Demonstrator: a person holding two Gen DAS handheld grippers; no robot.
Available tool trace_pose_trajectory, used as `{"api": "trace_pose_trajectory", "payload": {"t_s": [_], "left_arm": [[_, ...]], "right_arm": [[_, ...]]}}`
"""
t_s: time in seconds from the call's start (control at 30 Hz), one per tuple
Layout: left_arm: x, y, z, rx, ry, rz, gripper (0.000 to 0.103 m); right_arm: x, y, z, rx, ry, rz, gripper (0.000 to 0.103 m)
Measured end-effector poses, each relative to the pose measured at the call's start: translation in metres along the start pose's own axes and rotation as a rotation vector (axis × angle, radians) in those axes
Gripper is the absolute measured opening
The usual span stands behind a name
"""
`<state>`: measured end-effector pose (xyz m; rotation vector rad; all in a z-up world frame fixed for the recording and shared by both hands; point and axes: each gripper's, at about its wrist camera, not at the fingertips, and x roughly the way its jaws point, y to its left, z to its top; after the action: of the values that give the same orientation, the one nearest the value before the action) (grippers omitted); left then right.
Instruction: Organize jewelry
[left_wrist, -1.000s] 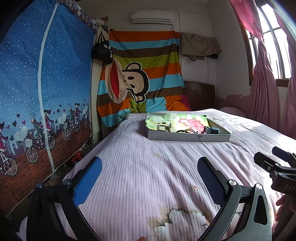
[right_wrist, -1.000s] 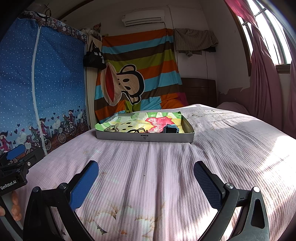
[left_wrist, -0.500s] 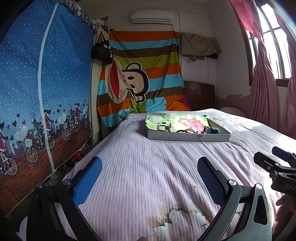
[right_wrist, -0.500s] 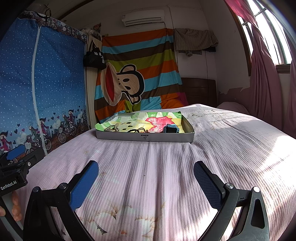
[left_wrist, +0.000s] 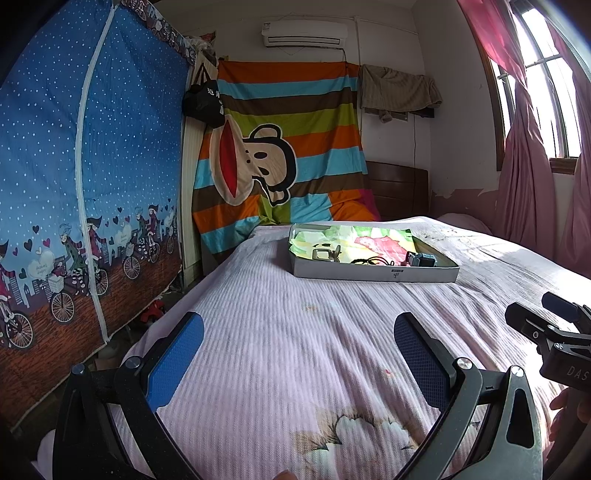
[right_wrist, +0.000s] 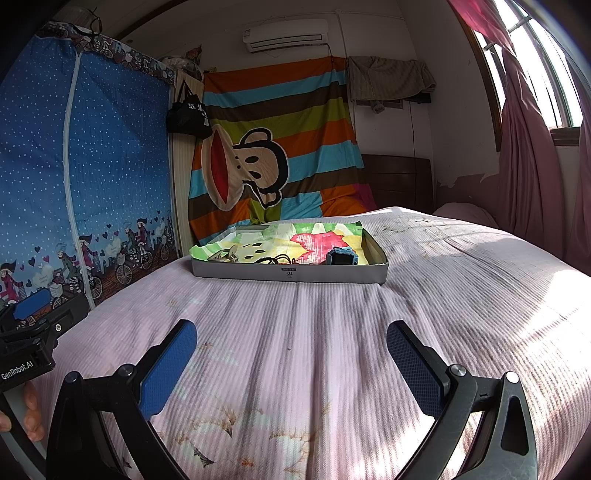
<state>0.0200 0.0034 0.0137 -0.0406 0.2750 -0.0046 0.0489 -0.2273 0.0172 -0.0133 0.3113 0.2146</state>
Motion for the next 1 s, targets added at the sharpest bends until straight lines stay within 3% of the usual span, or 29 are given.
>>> {"api": "trace_pose_trajectory", "payload": {"t_s": [1.0], "left_arm": [[0.0008,0.0059,-0.0088,-0.014,0.007,0.048,0.101]], "right_arm": [[-0.0007,0.0005,0.0000,0.002,0.003,0.001,0.103]]}}
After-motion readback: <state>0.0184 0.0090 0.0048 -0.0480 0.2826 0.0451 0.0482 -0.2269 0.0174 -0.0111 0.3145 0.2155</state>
